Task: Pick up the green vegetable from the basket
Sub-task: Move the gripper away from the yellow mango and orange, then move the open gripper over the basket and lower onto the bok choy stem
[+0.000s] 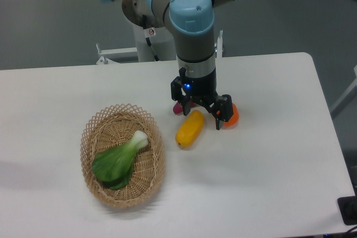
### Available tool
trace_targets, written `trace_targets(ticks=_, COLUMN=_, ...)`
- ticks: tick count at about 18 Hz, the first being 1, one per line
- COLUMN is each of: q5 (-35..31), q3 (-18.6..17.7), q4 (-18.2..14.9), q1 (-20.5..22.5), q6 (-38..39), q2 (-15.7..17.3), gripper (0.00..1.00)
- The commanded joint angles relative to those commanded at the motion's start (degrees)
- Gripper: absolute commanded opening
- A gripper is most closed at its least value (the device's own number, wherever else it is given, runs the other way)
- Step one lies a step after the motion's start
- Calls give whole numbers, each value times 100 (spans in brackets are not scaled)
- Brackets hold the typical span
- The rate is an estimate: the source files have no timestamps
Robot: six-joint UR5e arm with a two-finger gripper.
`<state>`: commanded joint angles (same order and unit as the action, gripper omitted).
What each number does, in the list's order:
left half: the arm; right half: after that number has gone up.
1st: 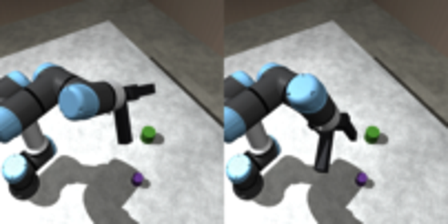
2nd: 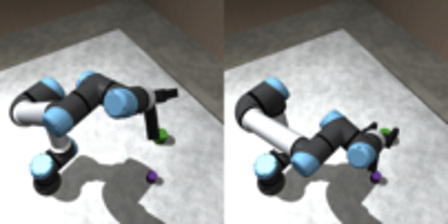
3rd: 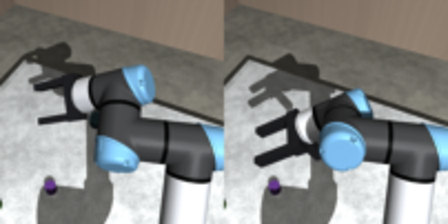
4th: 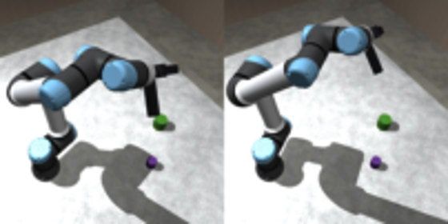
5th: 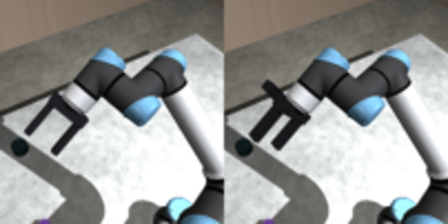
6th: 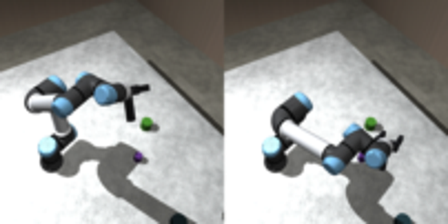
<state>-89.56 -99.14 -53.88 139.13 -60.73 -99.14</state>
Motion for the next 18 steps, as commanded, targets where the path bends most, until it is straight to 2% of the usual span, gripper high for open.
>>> trace_targets(ticks=6, q5=0, q3=-61, q4=9, q1=-26, q6=26, q2=61, gripper=100)
trace_targets(ticks=8, q5=96, q3=-149, q4=227, q1=-96, q6=70, q2=53, gripper=100)
trace_targets(ticks=10, q5=132, q3=-272, q4=439, q1=-202, q6=778, q2=18, gripper=100)
trace_targets(ticks=12, q5=88, q3=-308, q4=448, q1=-316, q6=1299, q2=-61, gripper=100)
trace_targets(ticks=15, q5=158, q3=-308, q4=457, q1=-632, q6=1423, q2=-123, gripper=100)
trace_targets(ticks=18, q5=184, q3=-316, q4=475, q1=-773, q6=1704, q2=-220, gripper=100)
